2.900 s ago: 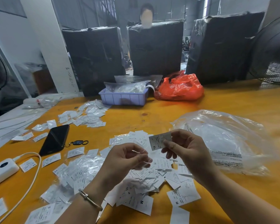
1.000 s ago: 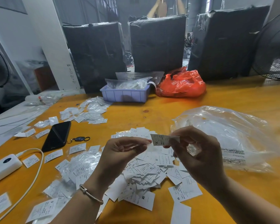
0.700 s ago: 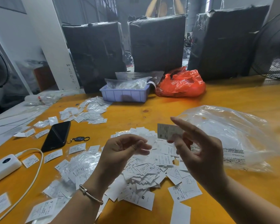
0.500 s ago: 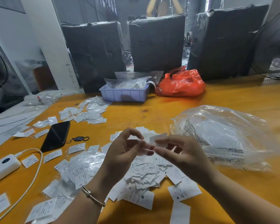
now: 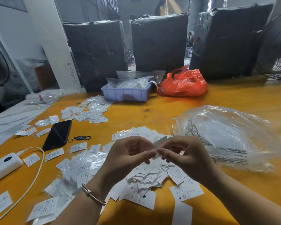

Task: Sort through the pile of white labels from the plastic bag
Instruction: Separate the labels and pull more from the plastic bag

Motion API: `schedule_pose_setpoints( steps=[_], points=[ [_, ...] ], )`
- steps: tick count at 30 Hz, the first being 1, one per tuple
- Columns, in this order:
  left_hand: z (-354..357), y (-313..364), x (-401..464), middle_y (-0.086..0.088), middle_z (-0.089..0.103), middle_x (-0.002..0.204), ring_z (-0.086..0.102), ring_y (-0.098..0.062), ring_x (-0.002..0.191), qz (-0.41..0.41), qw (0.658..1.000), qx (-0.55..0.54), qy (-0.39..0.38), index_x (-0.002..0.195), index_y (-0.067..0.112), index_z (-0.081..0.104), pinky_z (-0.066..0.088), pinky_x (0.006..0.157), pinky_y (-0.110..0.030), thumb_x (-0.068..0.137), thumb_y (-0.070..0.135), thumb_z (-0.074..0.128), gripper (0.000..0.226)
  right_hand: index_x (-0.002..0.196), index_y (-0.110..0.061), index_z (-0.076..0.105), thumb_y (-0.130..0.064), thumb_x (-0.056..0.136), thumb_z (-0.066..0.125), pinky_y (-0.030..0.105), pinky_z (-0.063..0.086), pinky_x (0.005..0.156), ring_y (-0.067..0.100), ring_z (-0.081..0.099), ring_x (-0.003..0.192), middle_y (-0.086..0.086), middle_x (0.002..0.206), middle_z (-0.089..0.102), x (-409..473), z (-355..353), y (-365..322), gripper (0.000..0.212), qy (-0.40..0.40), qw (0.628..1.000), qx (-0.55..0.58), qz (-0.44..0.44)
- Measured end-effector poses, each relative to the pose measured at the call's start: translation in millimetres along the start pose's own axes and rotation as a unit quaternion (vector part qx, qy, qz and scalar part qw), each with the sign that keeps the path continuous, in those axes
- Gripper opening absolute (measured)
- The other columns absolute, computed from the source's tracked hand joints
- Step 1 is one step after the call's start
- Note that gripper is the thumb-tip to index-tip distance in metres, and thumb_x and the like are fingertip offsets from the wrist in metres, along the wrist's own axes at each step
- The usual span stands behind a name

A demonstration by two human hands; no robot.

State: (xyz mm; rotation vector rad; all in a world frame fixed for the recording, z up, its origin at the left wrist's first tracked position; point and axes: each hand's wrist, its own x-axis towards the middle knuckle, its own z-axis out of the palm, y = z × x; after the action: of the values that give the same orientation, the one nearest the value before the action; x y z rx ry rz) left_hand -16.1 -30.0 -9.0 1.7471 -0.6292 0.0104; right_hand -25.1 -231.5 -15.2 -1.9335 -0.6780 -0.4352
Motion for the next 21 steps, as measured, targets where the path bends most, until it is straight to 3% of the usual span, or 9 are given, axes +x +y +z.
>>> schedule_pose_setpoints(
  steps=[4,9,13,21],
  points=[
    [1,-2,-1,-0.003,0.077,0.079,0.074,-0.019,0.070,0.015,0.999,0.030,0.032,0.088,0.009,0.076,0.053,0.058,-0.020,0.080,0.024,0.073,0.017,0.083,-0.019,0.074,-0.008,0.082,0.073,0.045,0.049,0.050,0.017,0.062,0.056,-0.004,0.067,0.068,0,-5,-4,0.012,0.064,0.998,-0.024,-0.004],
    [2,-3,-2,0.000,0.077,0.079,0.074,-0.014,0.068,0.054,0.995,0.063,0.059,0.087,0.008,0.077,0.054,0.059,-0.014,0.078,0.019,0.075,0.015,0.114,-0.017,0.064,-0.001,0.082,0.066,0.026,0.054,0.059,0.008,0.065,0.069,-0.006,0.085,0.070,-1,-15,-14,0.036,0.200,0.972,-0.067,-0.104],
    [1,-4,-4,0.001,0.077,0.079,0.074,-0.012,0.068,0.068,0.993,0.078,0.054,0.089,0.008,0.078,0.055,0.062,-0.015,0.078,0.020,0.076,0.017,0.130,-0.019,0.049,-0.002,0.084,0.064,0.031,0.052,0.056,0.021,0.064,0.066,0.004,0.074,0.064,-3,-12,-18,0.051,0.169,0.972,-0.061,-0.150],
    [4,-3,-4,0.003,0.077,0.083,0.074,-0.012,0.069,0.067,0.995,0.074,0.030,0.087,0.023,0.076,0.058,0.063,-0.019,0.077,0.028,0.076,0.011,0.119,-0.022,0.052,-0.007,0.086,0.064,0.014,0.045,0.056,0.013,0.059,0.058,-0.003,0.070,0.061,-3,-5,-13,0.038,0.120,0.979,-0.077,-0.149]
  ],
)
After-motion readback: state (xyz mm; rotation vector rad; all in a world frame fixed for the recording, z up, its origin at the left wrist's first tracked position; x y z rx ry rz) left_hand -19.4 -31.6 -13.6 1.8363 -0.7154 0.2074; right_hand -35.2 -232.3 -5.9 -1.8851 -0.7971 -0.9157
